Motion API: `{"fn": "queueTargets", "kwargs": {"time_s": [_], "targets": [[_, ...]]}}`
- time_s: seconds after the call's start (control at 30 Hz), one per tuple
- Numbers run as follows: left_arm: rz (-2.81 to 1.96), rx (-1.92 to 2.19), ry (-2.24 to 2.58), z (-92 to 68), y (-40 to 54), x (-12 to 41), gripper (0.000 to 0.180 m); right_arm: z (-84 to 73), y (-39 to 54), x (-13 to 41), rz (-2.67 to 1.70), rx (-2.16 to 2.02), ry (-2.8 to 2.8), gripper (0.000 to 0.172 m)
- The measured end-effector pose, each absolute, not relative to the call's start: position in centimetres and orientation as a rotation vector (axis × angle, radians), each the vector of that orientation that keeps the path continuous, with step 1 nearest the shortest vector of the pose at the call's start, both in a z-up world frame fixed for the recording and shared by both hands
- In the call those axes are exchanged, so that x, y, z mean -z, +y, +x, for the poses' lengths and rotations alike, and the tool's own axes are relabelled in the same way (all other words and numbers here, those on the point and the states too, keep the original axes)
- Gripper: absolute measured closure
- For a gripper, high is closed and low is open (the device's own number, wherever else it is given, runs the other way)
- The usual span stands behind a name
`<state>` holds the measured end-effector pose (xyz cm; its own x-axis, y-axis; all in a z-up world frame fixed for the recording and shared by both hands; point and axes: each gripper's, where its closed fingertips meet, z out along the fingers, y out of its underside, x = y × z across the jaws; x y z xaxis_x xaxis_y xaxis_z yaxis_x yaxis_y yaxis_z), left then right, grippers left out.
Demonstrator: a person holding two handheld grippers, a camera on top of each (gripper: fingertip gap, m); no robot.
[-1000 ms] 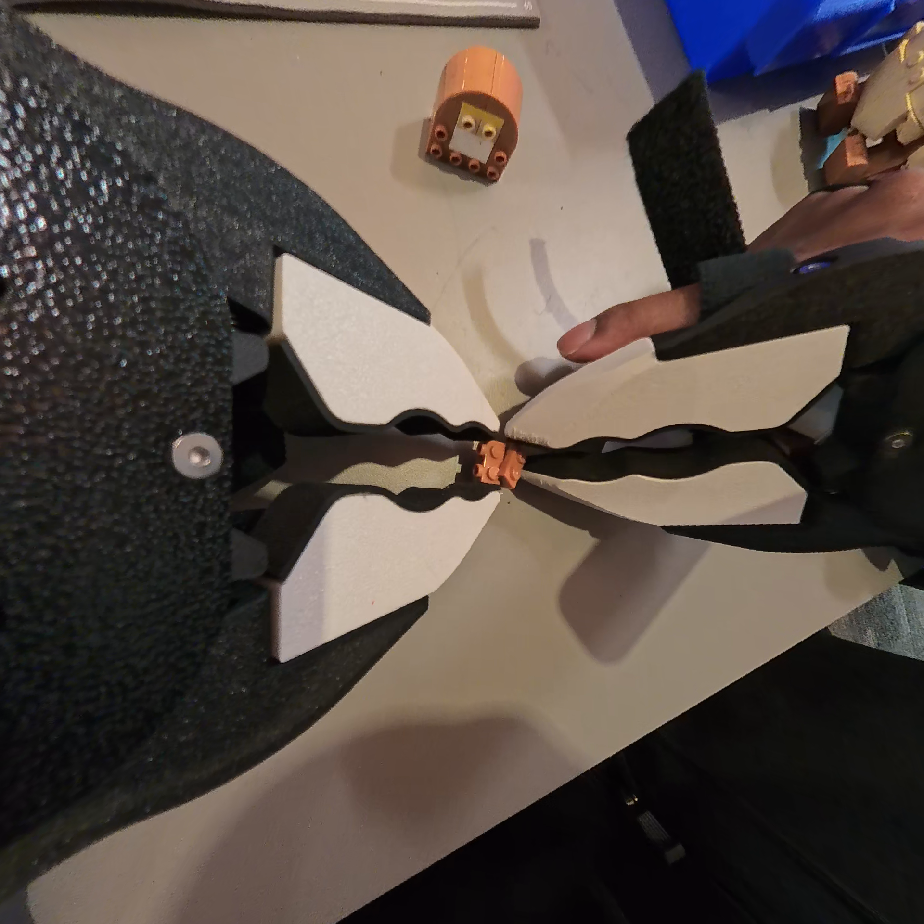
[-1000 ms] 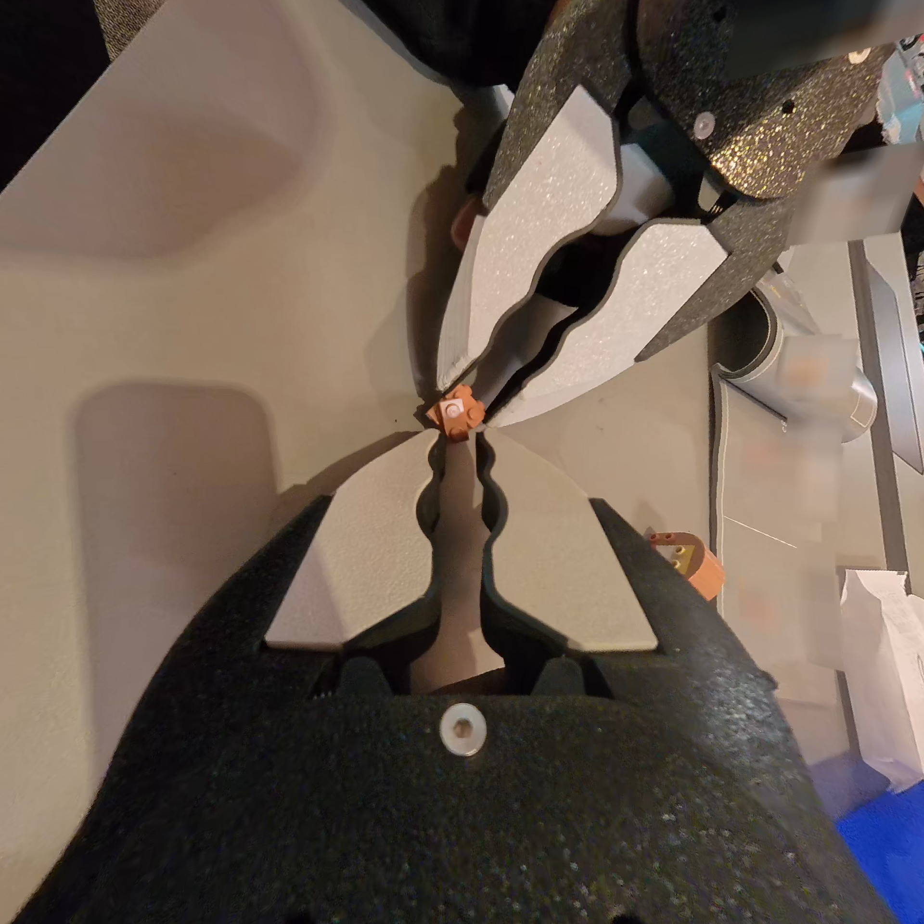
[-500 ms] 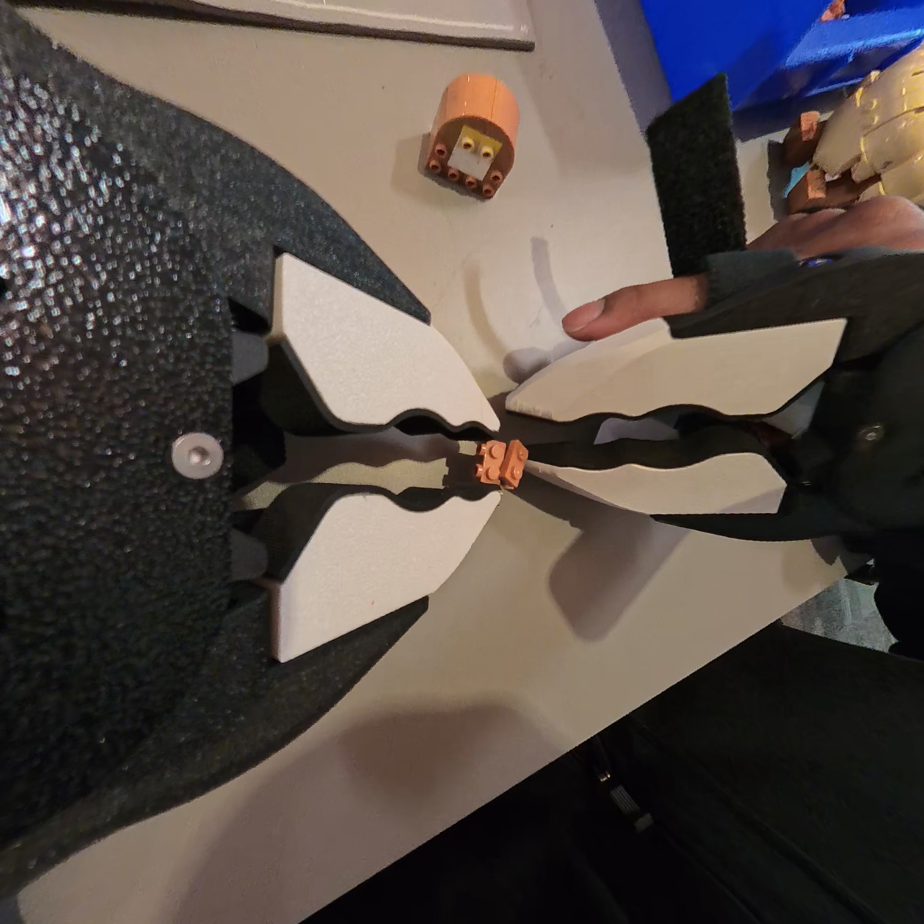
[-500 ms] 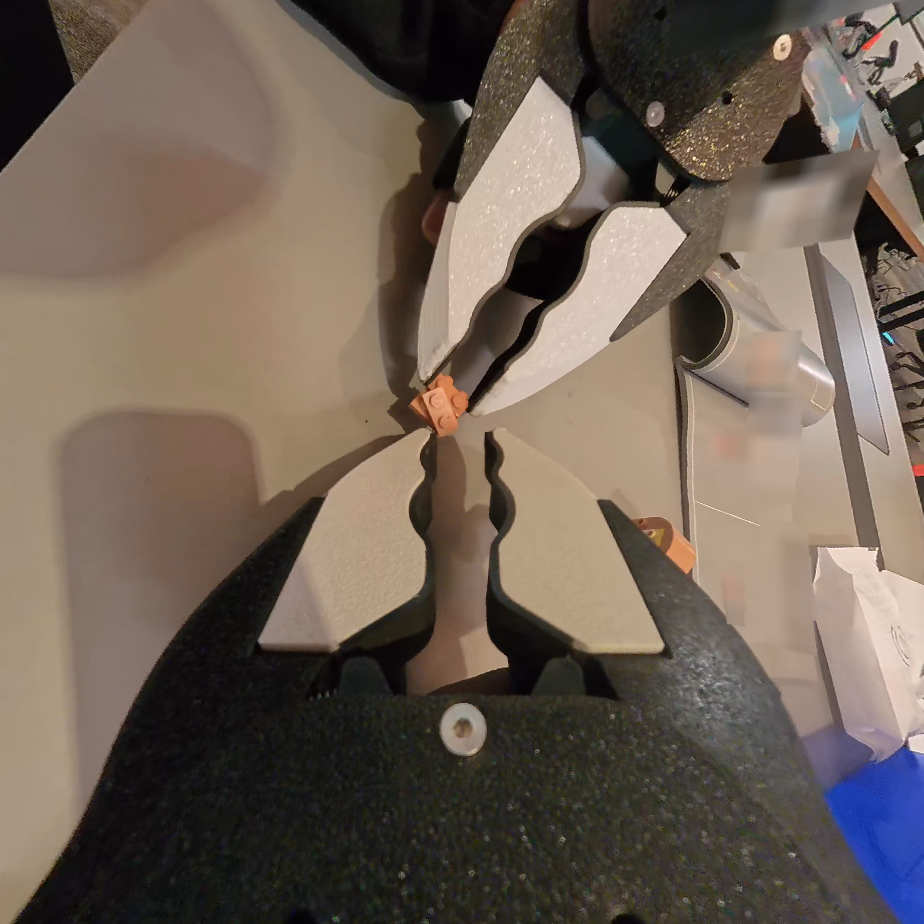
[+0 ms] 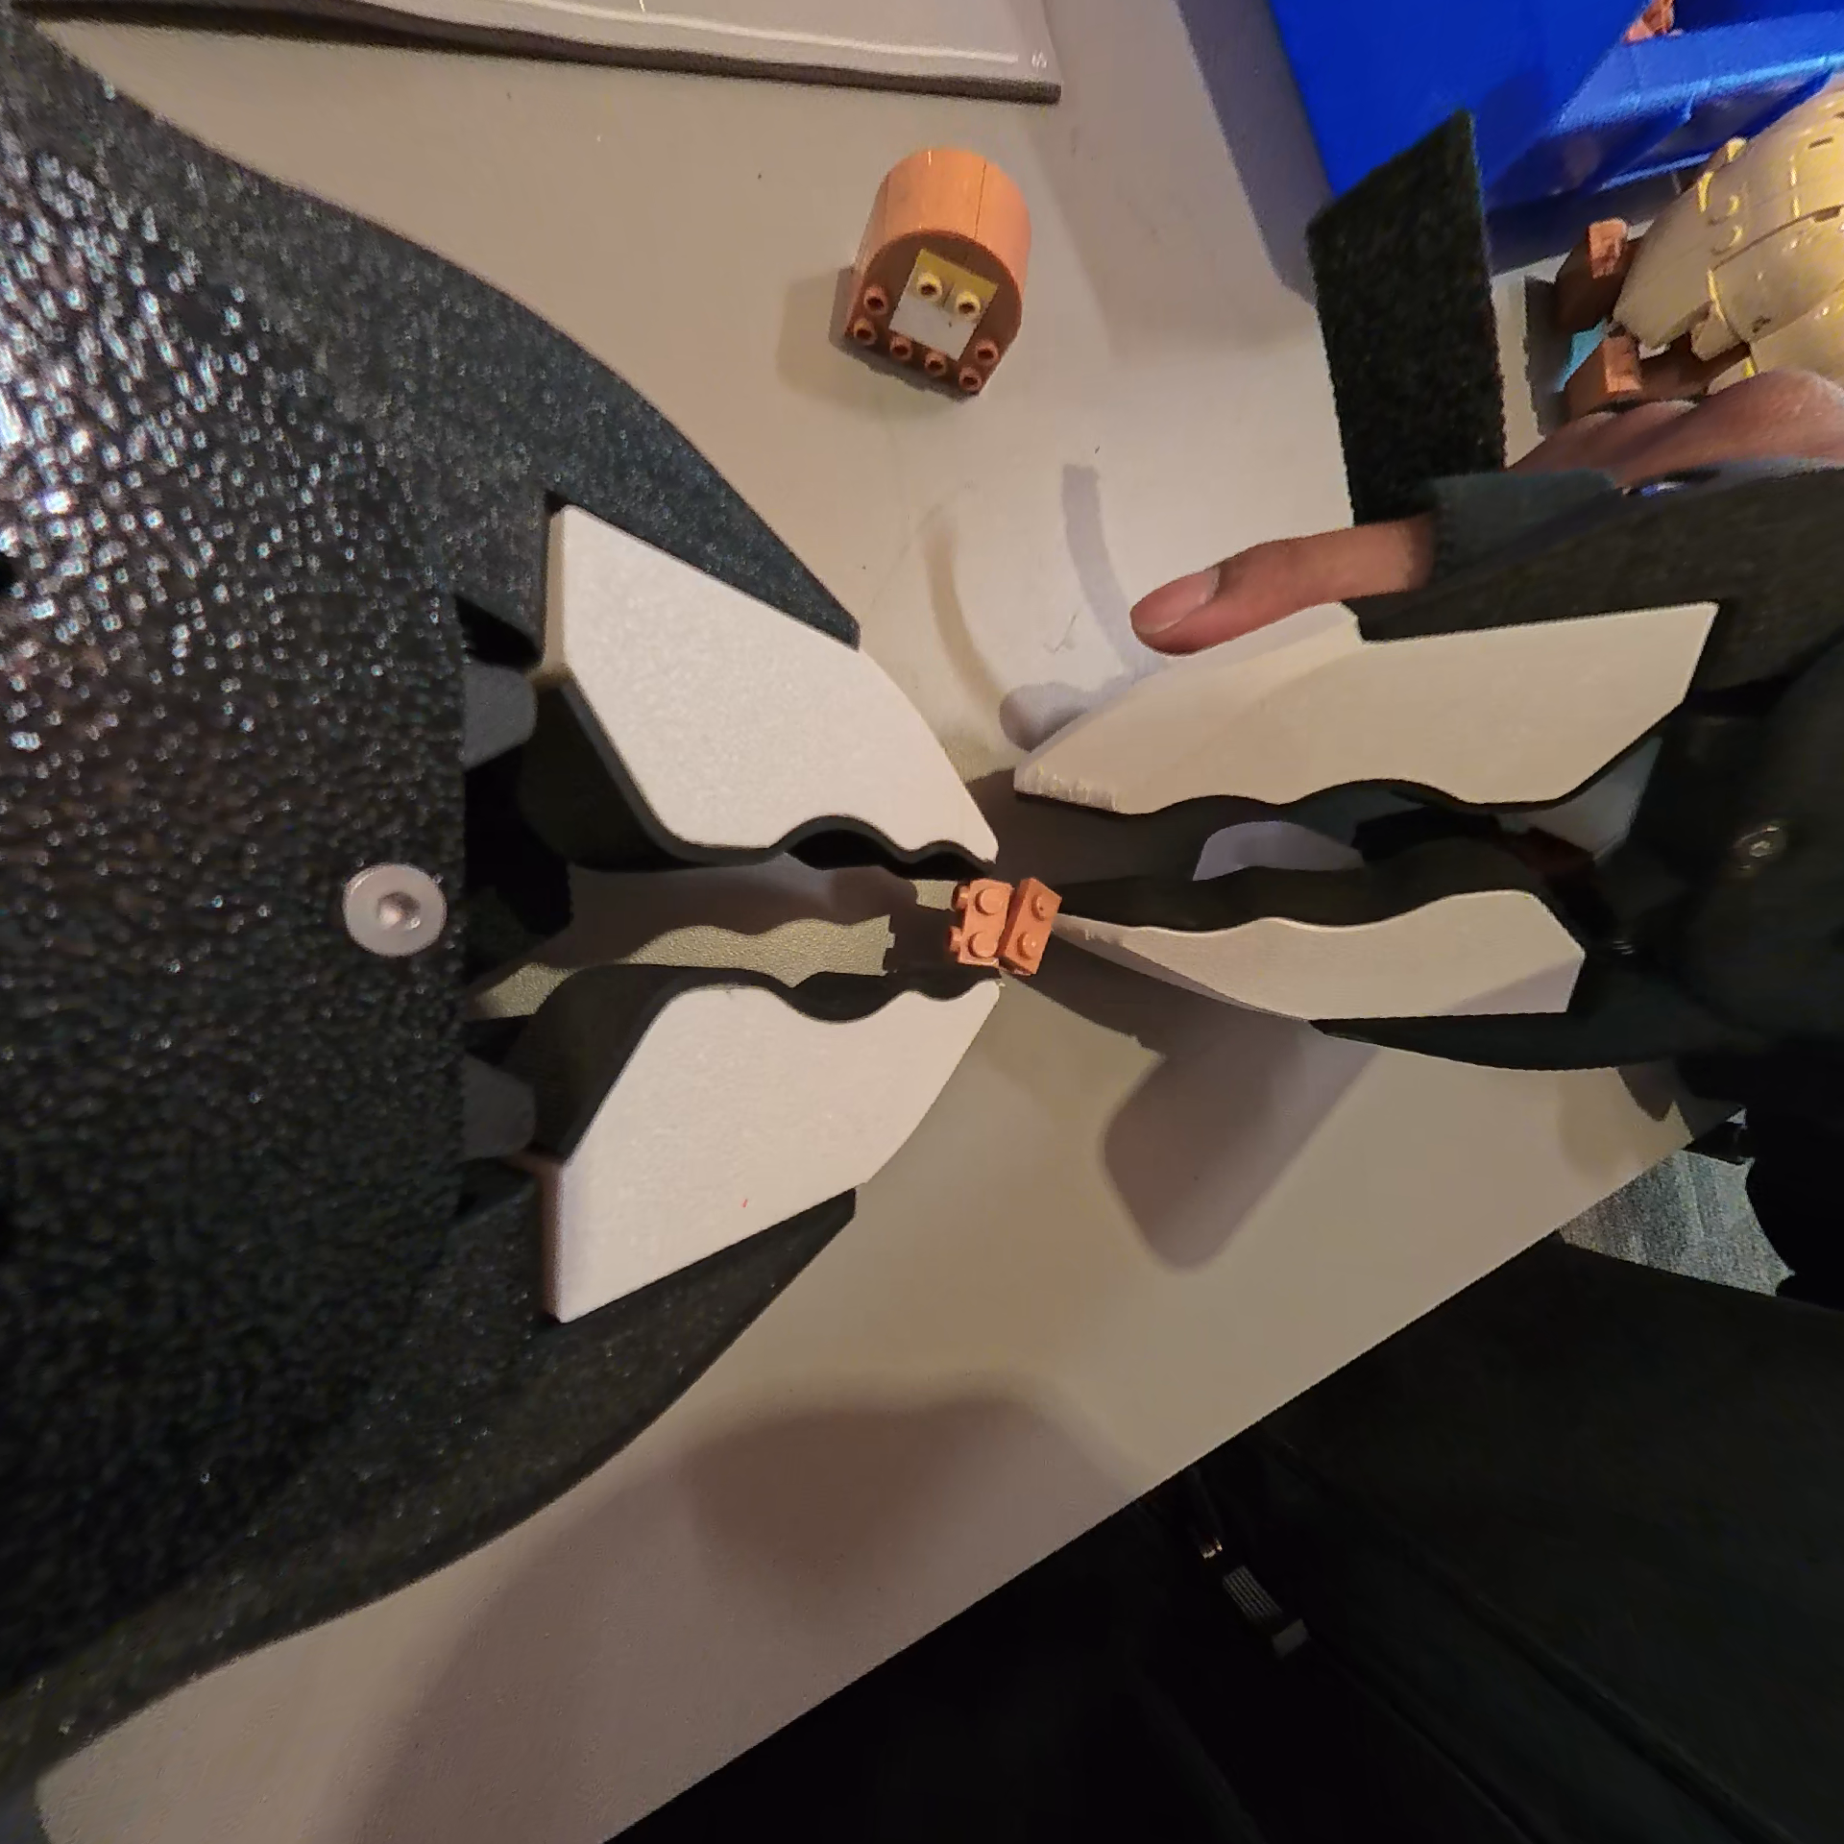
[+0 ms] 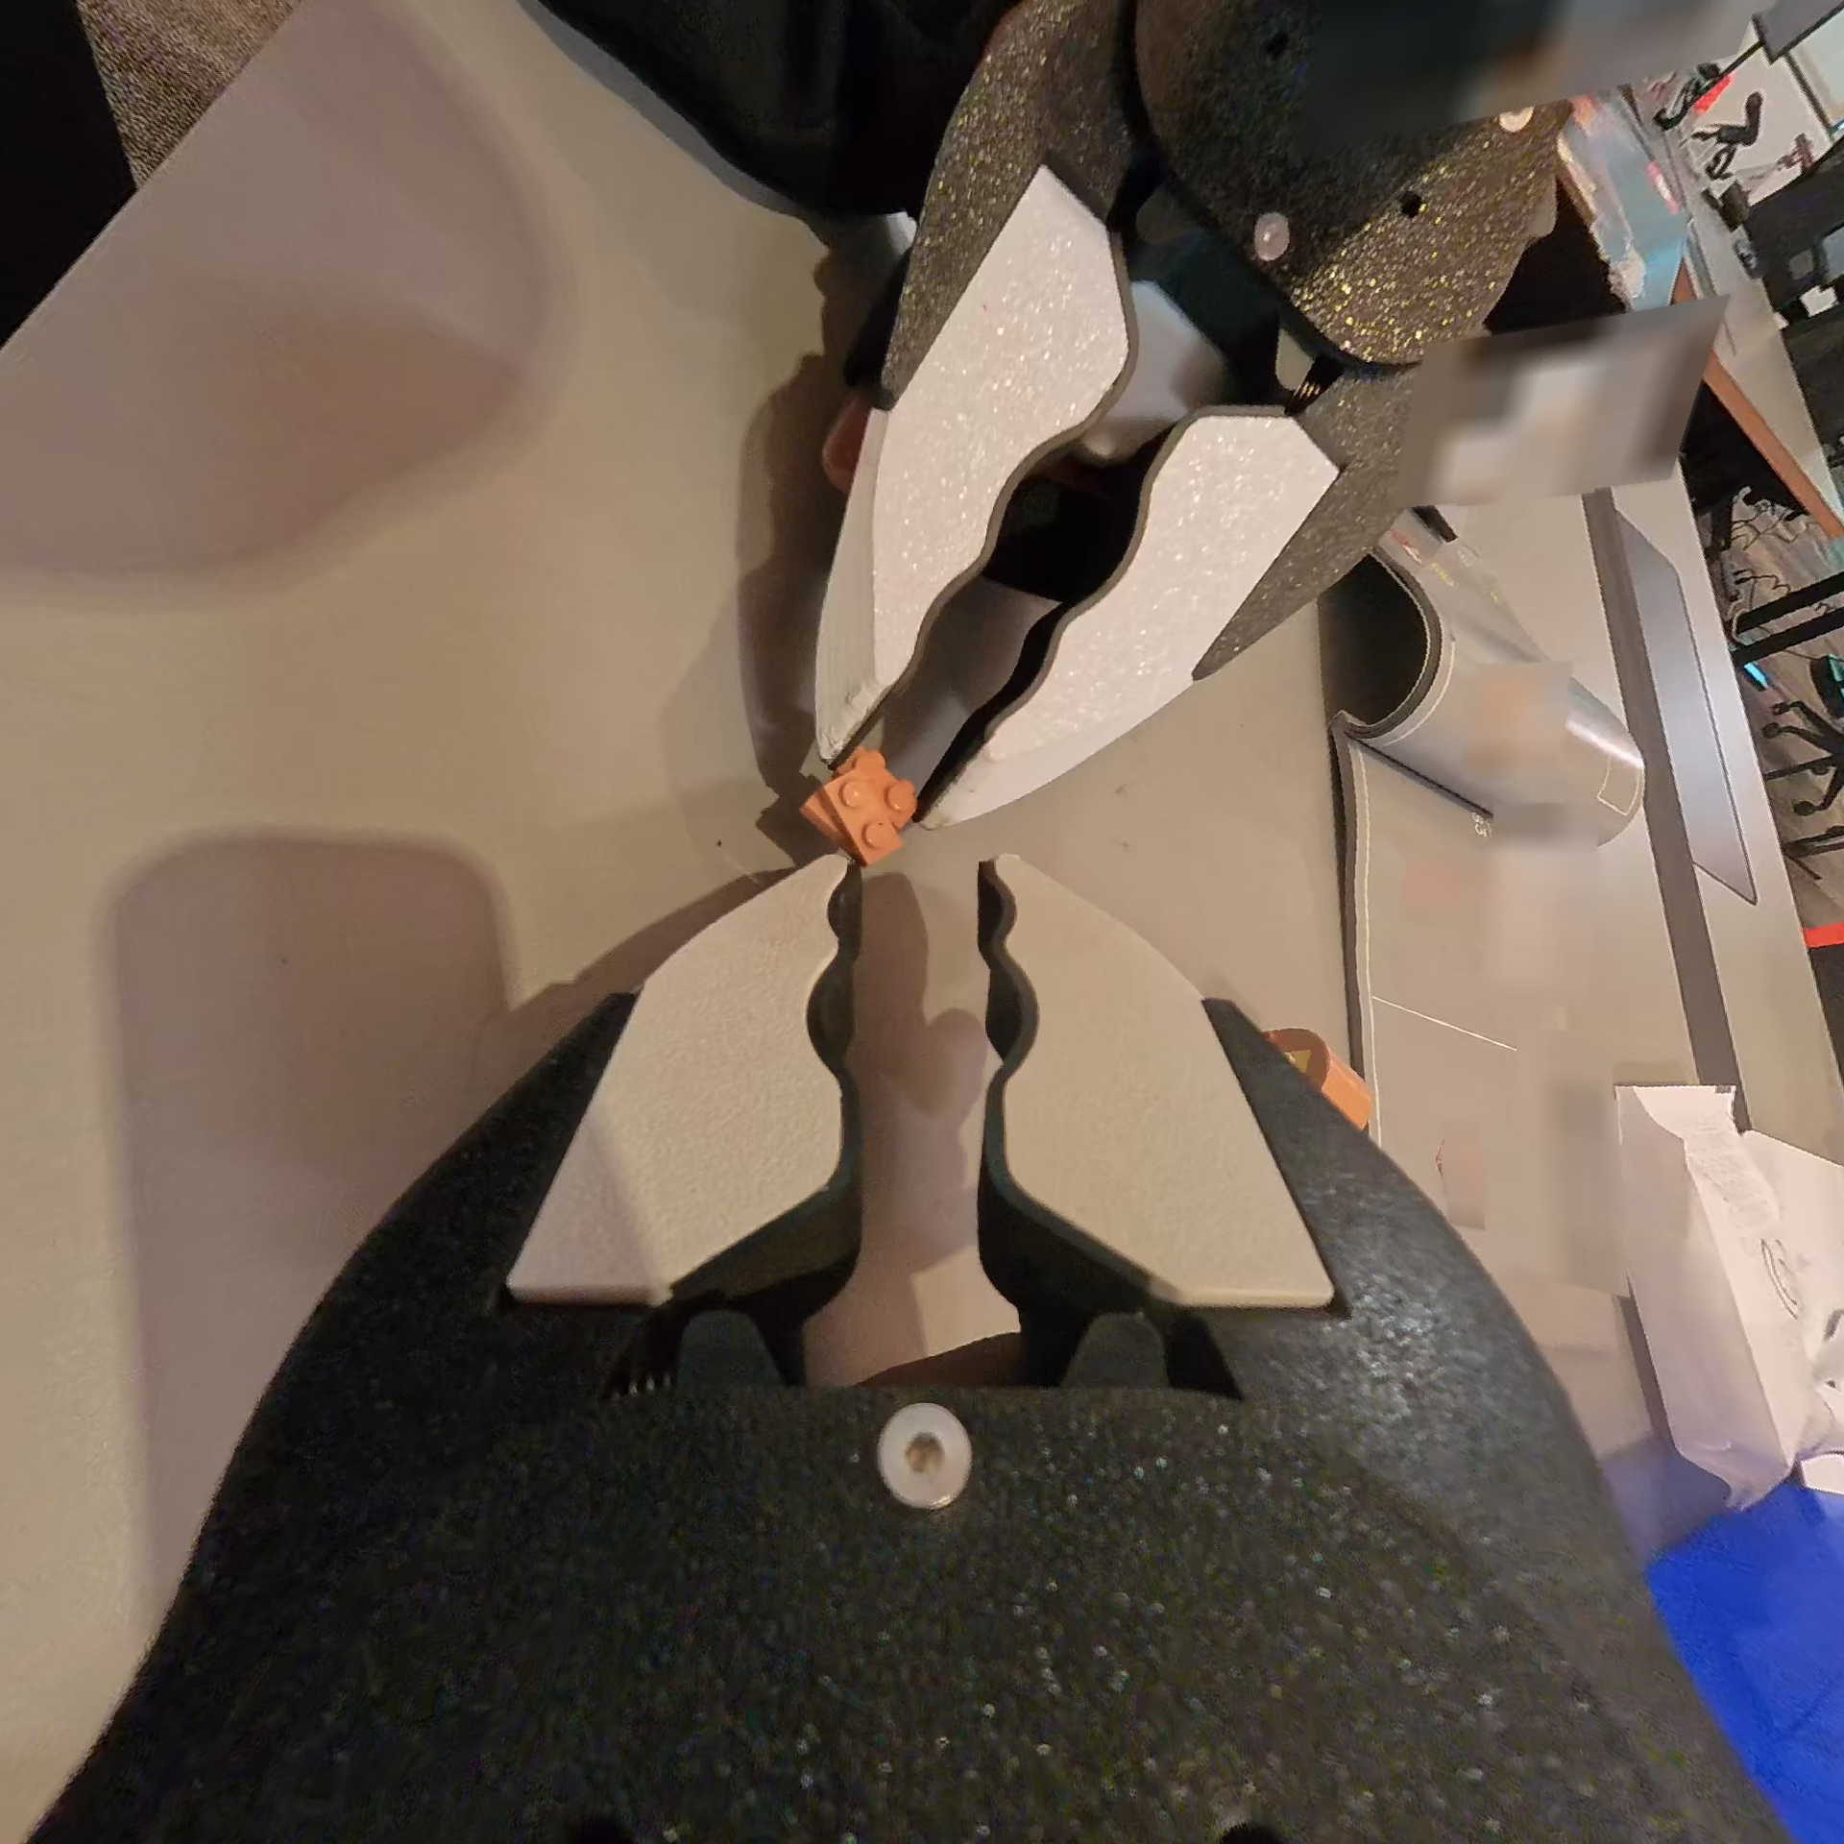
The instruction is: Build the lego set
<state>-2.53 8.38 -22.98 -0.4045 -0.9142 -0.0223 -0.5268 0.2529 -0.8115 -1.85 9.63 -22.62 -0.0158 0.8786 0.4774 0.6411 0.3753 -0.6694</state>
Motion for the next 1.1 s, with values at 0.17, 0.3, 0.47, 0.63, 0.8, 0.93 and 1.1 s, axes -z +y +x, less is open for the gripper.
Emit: {"fn": "queueTargets", "kwargs": {"time_s": [0.17,0.3,0.47,0.63,0.8,0.93,1.1], "targets": [[-1.305,1.028,2.023,-2.5,8.4,22.9,0.165,-1.8,9.7,22.4,-1.348,-0.34,-1.725,0.15],[-1.306,1.027,2.02,-2.5,8.5,22.9,0.165,-1.7,9.8,22.4,-1.351,-0.341,-1.721,0.15],[-1.303,1.034,2.001,-2.5,8.6,22.6,0.165,-1.5,10.0,22.3,-1.354,-0.338,-1.708,0.153],[-1.302,1.027,1.981,-2.3,8.9,22.5,0.165,-1.2,10.1,21.9,-1.361,-0.373,-1.695,0.153],[-1.305,1.025,1.968,-2.3,9.0,22.4,0.165,-1.2,9.9,21.9,-1.355,-0.391,-1.696,0.153],[-1.304,1.017,1.975,-2.3,9.0,22.5,0.165,-1.3,9.9,21.7,-1.351,-0.404,-1.684,0.153],[-1.304,1.014,1.979,-2.3,9.0,22.5,0.165,-1.4,10.0,21.5,-1.352,-0.407,-1.668,0.153]]}}
